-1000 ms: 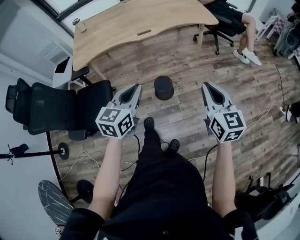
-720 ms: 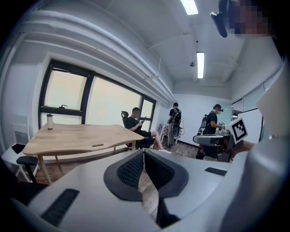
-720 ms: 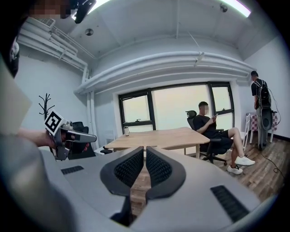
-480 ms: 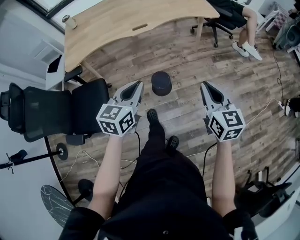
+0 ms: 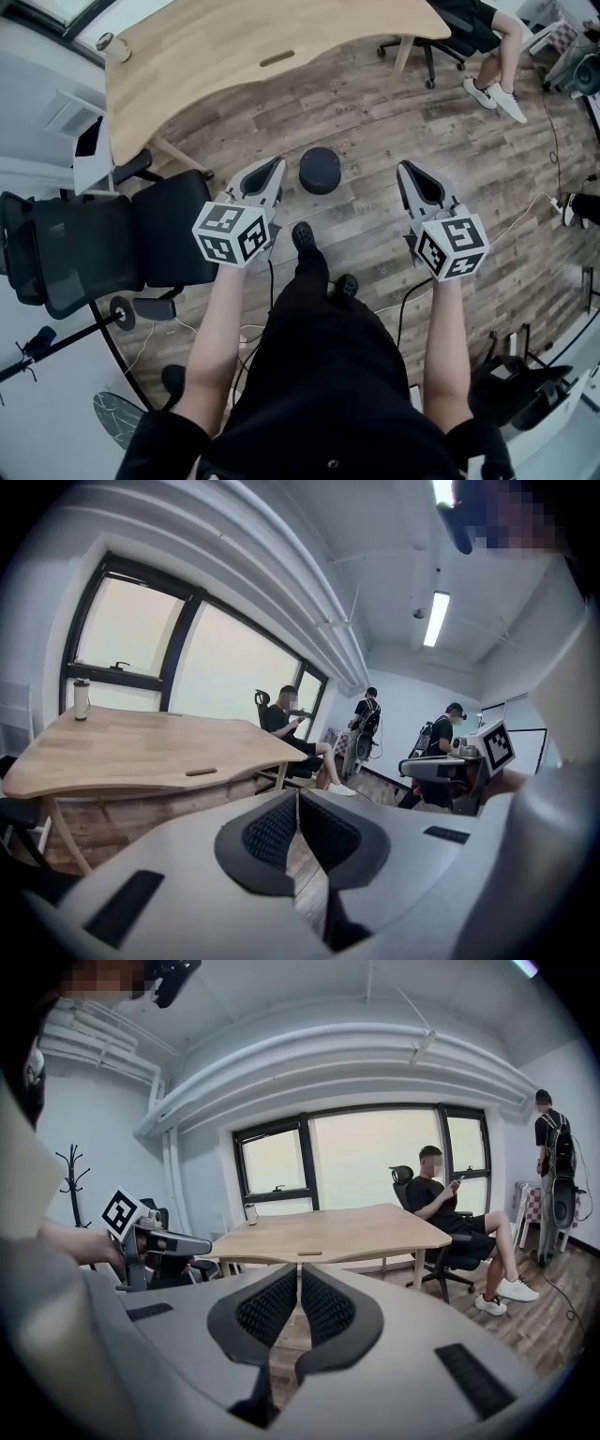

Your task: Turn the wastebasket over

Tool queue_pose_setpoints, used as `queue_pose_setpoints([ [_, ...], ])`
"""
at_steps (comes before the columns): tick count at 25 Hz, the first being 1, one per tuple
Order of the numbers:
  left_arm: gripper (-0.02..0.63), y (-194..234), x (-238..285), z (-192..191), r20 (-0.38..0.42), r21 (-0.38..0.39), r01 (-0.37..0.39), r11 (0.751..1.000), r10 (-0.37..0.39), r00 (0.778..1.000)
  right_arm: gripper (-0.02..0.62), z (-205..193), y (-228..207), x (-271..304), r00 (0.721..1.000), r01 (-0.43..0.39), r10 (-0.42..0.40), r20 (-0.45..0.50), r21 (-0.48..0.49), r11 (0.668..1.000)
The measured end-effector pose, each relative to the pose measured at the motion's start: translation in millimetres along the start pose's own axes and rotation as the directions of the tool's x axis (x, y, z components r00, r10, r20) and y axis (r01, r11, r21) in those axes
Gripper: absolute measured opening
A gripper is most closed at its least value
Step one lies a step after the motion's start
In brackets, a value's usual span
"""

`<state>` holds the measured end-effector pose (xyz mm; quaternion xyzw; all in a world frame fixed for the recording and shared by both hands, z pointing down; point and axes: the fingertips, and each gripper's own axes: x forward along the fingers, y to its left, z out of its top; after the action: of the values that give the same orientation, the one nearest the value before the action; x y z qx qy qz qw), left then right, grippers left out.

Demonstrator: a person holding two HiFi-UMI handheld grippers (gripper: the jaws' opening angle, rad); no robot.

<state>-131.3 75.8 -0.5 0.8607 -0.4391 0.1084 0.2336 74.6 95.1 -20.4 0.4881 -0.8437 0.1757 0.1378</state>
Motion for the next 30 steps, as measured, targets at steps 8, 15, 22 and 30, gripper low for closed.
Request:
queue_pose_setpoints([
  [8, 0.025, 56.6, 41.2, -14.0, -0.074, -0.047, 0.048, 0.998, -0.052, 0.996, 0.035, -19.0, 2.6, 62.6, 0.994, 0.025, -0.024, -0.104, 0.008, 1.000],
  [15, 0.025, 76.2, 69.2, -52.7, -0.164, -0.092, 0.072, 0.993, -0.087, 0.983, 0.035, -55.5, 8.0, 88.8, 0.975, 0.018, -0.017, -0.223, 0.002, 1.000],
  [22, 0.025, 80.5, 93.5, -95.5, -0.220, -0.114, 0.049, 0.992, -0.074, 0.973, 0.035, -95.1, 0.0, 120.5, 0.957, -0.029, 0.033, -0.289, 0.019, 0.999],
  [30, 0.025, 99.2, 115.1, -152.0, -0.240, -0.131, -0.043, 0.990, 0.010, 0.971, 0.035, -161.6, -22.5, 170.6, 0.942, -0.089, 0.097, -0.321, 0.039, 0.995],
])
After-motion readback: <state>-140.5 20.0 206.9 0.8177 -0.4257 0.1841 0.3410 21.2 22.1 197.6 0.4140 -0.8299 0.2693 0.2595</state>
